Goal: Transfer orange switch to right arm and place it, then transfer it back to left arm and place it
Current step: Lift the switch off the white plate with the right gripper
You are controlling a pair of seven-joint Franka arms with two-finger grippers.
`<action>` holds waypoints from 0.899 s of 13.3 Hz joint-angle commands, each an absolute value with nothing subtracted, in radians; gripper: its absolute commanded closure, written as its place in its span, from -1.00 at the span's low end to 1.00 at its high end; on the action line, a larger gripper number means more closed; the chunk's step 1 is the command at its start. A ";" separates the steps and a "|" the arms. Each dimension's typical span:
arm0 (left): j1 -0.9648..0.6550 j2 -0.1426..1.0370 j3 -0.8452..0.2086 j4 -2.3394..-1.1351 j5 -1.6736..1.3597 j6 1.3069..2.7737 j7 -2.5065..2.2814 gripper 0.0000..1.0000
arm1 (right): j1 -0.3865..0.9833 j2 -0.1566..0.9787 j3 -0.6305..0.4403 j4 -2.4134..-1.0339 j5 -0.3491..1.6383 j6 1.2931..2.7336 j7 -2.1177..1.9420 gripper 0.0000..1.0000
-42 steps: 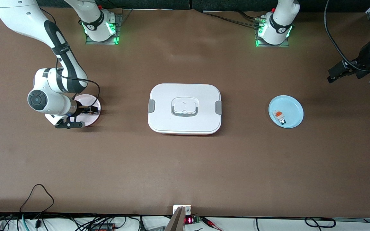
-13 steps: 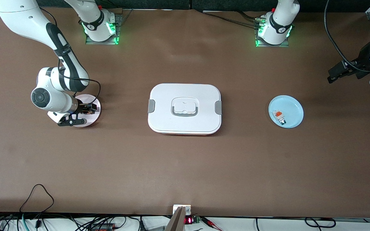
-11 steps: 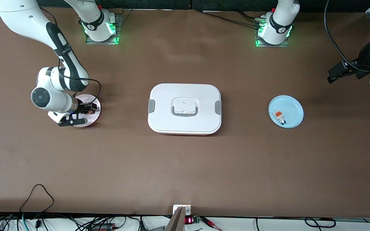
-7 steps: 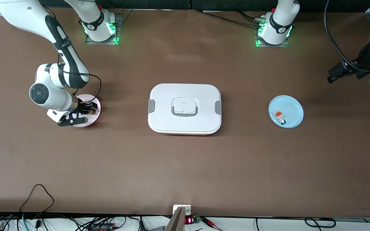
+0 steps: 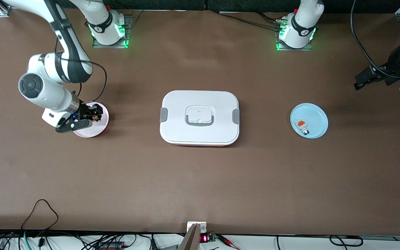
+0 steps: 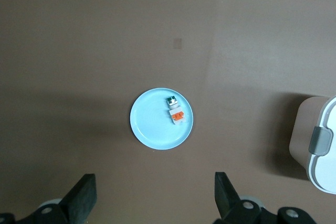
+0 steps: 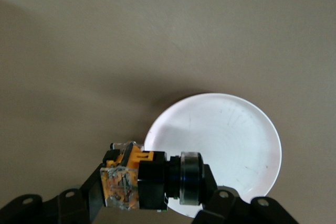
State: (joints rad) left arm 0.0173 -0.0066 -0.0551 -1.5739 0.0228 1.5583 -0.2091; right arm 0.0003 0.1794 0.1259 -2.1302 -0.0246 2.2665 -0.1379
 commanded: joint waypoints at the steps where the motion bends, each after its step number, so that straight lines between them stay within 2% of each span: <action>1: 0.014 0.008 -0.057 -1.545 0.049 1.545 -0.215 -0.98 | -0.009 0.105 0.161 -2.123 -0.020 2.232 -0.205 0.42; 9: 0.012 0.043 -0.063 -1.502 0.052 1.537 -0.219 -0.98 | -0.008 0.087 0.241 -1.794 0.040 1.912 -0.323 0.42; 12: 0.018 0.029 -0.060 -1.514 0.051 1.539 -0.215 -0.98 | -0.008 0.087 0.239 -1.760 0.154 1.901 -0.425 0.42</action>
State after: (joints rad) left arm 0.0168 0.0241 -0.0565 -1.5443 0.0228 1.5588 -0.2091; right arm 0.0016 0.0789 0.2354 -1.7926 0.0829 1.9267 -0.3514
